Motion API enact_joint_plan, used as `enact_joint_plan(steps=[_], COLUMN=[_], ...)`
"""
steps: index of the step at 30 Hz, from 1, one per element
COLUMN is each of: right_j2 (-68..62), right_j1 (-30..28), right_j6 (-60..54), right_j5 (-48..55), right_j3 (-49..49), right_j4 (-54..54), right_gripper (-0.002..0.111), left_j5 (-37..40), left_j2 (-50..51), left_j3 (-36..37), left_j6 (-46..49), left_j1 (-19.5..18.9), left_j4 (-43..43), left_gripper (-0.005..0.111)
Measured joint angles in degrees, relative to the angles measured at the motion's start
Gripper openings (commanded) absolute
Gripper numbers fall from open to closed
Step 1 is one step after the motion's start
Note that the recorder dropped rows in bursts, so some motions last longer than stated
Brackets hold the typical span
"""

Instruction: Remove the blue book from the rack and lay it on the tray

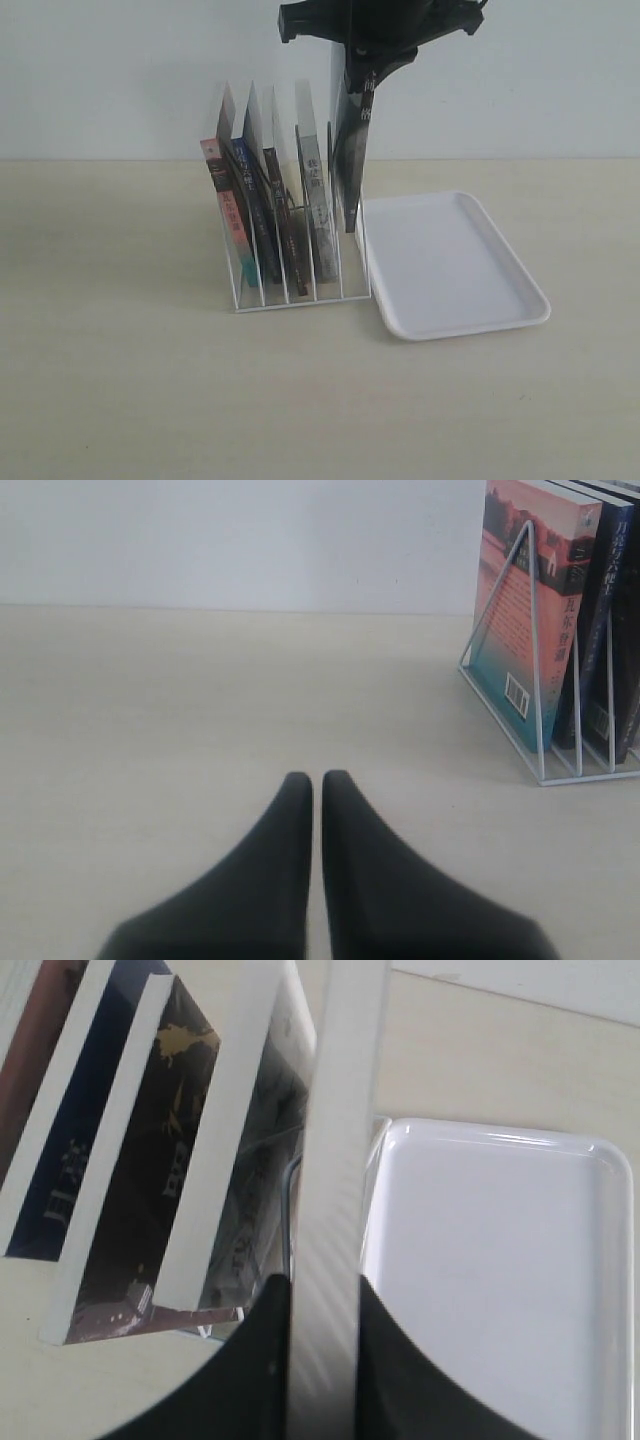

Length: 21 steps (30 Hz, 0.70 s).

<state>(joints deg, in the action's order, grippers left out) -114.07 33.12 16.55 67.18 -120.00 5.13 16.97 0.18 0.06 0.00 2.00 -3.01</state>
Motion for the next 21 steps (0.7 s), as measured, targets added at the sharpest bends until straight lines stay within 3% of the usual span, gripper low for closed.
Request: enact_joint_plan(steps=[21], right_j2=[-7.19], right_j1=[0.00], right_j6=[0.00], right_j5=[-1.35], right_j3=[-0.20], right_j4=[0.32], right_gripper=[0.003], left_j5=[0.00], left_j2=[0.00], left_j3=[0.00], left_j6=[0.00], left_j1=[0.00], left_j4=[0.00], left_gripper=[0.004])
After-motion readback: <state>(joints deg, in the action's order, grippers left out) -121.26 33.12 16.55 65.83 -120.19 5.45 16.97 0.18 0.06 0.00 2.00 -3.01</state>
